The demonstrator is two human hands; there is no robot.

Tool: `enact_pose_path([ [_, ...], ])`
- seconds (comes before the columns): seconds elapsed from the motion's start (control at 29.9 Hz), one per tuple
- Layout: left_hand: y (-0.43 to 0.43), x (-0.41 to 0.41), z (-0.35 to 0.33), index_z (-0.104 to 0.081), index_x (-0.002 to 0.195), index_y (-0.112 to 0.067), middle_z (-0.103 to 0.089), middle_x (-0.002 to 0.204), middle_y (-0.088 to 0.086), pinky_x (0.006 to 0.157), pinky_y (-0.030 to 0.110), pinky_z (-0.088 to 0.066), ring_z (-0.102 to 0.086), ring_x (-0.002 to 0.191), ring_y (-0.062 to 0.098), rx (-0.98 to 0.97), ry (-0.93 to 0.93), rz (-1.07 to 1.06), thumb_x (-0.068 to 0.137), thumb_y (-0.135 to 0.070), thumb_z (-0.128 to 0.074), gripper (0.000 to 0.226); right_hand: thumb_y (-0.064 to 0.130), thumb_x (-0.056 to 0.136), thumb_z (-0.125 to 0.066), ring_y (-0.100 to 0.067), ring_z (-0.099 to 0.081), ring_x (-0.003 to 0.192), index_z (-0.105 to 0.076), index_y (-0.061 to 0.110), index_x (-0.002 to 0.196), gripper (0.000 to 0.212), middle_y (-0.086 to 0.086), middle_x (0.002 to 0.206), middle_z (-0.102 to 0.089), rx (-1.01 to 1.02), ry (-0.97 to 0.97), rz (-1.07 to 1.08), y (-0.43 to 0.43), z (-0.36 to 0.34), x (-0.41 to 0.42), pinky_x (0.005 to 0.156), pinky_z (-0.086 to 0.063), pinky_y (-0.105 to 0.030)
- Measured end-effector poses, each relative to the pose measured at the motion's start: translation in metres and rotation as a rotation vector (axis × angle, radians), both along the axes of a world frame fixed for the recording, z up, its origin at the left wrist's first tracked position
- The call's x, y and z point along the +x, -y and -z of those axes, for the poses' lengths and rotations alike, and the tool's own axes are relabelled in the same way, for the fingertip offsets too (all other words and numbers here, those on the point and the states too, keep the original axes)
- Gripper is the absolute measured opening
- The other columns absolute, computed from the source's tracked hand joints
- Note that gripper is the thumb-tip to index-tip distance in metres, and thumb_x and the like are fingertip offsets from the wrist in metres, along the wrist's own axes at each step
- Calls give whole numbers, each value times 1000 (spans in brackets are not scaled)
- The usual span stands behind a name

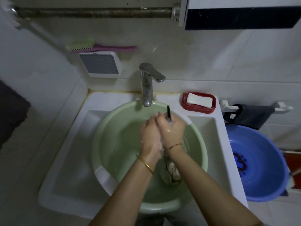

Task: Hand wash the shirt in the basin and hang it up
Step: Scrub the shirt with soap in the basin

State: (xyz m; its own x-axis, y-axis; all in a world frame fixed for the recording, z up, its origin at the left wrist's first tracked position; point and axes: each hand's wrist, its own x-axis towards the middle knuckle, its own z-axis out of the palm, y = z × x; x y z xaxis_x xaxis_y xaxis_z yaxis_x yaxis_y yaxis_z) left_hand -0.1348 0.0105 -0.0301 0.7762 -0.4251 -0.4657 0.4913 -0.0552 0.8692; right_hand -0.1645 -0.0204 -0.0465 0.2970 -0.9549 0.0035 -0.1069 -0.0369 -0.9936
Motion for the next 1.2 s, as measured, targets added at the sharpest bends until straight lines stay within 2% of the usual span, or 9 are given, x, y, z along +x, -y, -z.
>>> enact_pose_path([
  [0.13, -3, 1, -3, -64, 70, -10, -65, 62, 0, 52, 16, -48, -62, 56, 11, 65, 85, 59, 95, -23, -50, 32, 32, 88, -62, -2, -46, 51, -46, 21, 58, 36, 6, 54, -50, -121, -46, -46, 0, 1, -7, 56, -36, -24],
  [0.27, -5, 3, -5, -60, 73, -10, -62, 67, 7, 62, 24, -49, -60, 66, 22, -65, -27, 16, 95, -17, -47, 27, 46, 84, -51, -20, -54, 65, -53, 14, 71, 35, -8, 71, -60, -199, -35, -85, -16, 5, -9, 63, -42, -33],
  [0.4, -6, -10, -4, -62, 67, -14, -64, 68, 6, 69, 30, -48, -59, 68, 19, -19, 194, 75, 93, -12, -48, 29, 25, 93, -56, -10, -54, 64, -54, 18, 83, 13, 4, 70, -59, -73, -29, -29, -1, 1, -9, 66, -41, -29],
  [0.53, -4, 4, -4, -51, 69, -15, -55, 65, 0, 66, 32, -44, -50, 63, 15, -8, 407, -1, 93, -12, -49, 24, 31, 88, -52, -6, -55, 64, -57, 19, 80, 16, 6, 72, -61, -113, 26, -39, -25, -5, -14, 63, -43, -22],
  [0.7, -10, -13, 3, -49, 82, -28, -58, 86, -2, 70, 24, -48, -55, 73, 2, 4, 589, 166, 88, -5, -50, 24, 25, 95, -53, -12, -63, 80, -69, 18, 97, 17, 1, 85, -68, 59, 26, 34, 3, -2, -12, 81, -52, -37],
  [0.84, -5, 0, 6, -61, 98, -32, -65, 106, 5, 94, 41, -50, -62, 97, 17, -76, 339, 147, 85, -7, -47, 31, 29, 93, -53, -9, -66, 86, -64, 37, 91, 14, 10, 86, -69, -32, 95, -10, -22, -3, -16, 81, -53, -28],
  [0.94, -6, -25, 5, -64, 115, -26, -68, 114, 1, 99, 35, -47, -63, 106, 15, -129, 213, 192, 93, -9, -44, 34, 25, 93, -57, -15, -65, 85, -68, 24, 92, 11, 4, 84, -69, 147, 62, 97, 12, -3, -6, 87, -52, -41],
  [1.1, 1, 9, 1, -61, 88, -16, -63, 72, 2, 75, 26, -49, -60, 71, 15, -176, 34, 37, 97, -9, -44, 21, 41, 89, -51, -19, -56, 86, -71, 9, 94, 38, -2, 84, -64, -205, -7, -105, -34, -10, -17, 77, -46, -30],
  [1.2, -3, -4, 0, -63, 87, -11, -67, 72, 4, 68, 23, -52, -64, 70, 15, -220, -91, 83, 98, -15, -44, 23, 38, 91, -52, -20, -56, 95, -70, 16, 108, 33, -3, 92, -64, -198, -101, -94, -4, 1, -11, 83, -43, -24],
])
